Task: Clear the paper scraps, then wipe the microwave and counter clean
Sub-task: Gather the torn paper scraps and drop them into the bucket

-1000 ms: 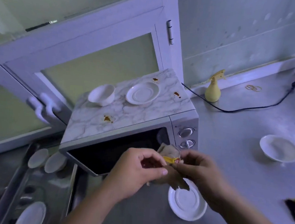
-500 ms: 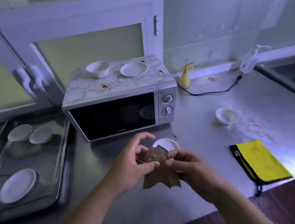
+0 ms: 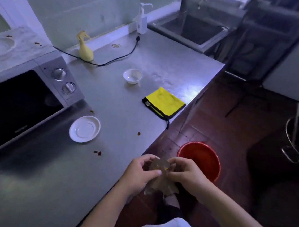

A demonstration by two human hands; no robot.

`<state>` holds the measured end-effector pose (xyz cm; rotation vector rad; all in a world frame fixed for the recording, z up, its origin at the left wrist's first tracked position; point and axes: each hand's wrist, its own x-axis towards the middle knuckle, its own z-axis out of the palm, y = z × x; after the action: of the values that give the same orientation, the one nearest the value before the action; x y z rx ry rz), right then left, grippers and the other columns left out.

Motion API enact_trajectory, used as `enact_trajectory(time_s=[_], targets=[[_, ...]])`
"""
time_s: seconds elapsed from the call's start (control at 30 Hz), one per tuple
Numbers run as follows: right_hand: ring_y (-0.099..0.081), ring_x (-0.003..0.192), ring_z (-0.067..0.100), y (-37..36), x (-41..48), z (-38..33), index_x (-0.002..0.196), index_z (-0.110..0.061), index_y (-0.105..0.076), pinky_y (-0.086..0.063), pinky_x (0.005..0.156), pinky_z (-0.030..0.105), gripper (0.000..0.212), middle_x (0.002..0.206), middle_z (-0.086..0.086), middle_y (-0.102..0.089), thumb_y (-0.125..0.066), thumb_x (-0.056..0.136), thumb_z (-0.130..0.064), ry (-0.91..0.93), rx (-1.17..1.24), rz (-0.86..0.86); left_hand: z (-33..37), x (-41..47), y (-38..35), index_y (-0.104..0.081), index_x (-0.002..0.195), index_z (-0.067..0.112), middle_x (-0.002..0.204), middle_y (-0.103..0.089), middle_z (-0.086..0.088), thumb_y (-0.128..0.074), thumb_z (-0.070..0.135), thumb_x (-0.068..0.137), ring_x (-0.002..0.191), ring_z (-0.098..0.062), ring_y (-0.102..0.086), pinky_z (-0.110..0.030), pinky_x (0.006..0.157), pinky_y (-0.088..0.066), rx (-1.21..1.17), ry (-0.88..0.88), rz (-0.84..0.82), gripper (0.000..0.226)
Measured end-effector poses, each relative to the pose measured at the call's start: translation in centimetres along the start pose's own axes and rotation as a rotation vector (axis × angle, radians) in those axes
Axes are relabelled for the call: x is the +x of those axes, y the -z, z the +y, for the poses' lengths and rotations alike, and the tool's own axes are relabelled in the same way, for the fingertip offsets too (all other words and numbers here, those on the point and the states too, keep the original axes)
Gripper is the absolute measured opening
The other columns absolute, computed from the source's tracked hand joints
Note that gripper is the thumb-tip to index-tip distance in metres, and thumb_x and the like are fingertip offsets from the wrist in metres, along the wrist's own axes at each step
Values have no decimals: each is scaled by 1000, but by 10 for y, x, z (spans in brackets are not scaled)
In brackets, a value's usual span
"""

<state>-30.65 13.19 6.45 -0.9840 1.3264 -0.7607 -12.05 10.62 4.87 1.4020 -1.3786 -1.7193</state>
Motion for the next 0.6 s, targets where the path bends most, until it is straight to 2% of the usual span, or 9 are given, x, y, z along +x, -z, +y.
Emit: enact_trajectory(time_s=[0.1,0.17,0.23,0.33,0.4,0.53,0.6], targets=[[-62,64,27,40,18,39,88,-2,-69,-49,56,32,15,74,14,-68,-65,83,11,-117,238,93,-8,31,-34,-74,98,32,95,-75,2,-76,12,79,84,-10,-71,-26,68,-57,-16,89,28,28],[-56,51,21,71,41,75,80,-9,-62,-40,50,27,21,63,12,-60,-59,82,11,-290,402,258,-16,57,-52,-73,101,26,92,-74,1,-73,7,85,83,-9,-69,-22,68,-54,-19,176,87,25],[-44,43,14,107,65,115,82,-11,-53,-32,43,21,21,57,6,-49,-53,83,10,-502,531,425,-25,83,-71,-71,101,23,87,-72,2,-69,7,89,80,-8,-67,-21,66,-53,-10,295,102,20],[-44,45,15,165,89,179,79,-6,-50,-44,51,29,14,64,7,-45,-48,86,6,-810,676,634,-39,121,-103,-70,102,18,86,-68,-2,-65,4,91,76,-11,-64,-23,66,-51,5,471,77,18],[-42,39,14,199,102,212,75,-5,-48,-44,53,30,15,65,8,-43,-48,86,6,-921,679,708,-46,145,-123,-68,104,14,89,-68,-7,-64,2,91,73,-12,-62,-23,63,-50,-2,570,57,18],[-32,25,12,252,137,251,71,0,-50,-36,35,17,16,51,9,-41,-53,80,13,-1030,505,761,-61,191,-156,-68,104,12,92,-67,-7,-62,2,91,74,-12,-60,-21,61,-49,-11,699,66,17],[-34,28,13,268,160,268,75,3,-54,-42,39,24,11,56,11,-43,-55,78,14,-1058,458,749,-71,210,-168,-68,103,14,90,-68,-6,-62,2,92,76,-12,-61,-21,62,-49,-6,711,68,17]])
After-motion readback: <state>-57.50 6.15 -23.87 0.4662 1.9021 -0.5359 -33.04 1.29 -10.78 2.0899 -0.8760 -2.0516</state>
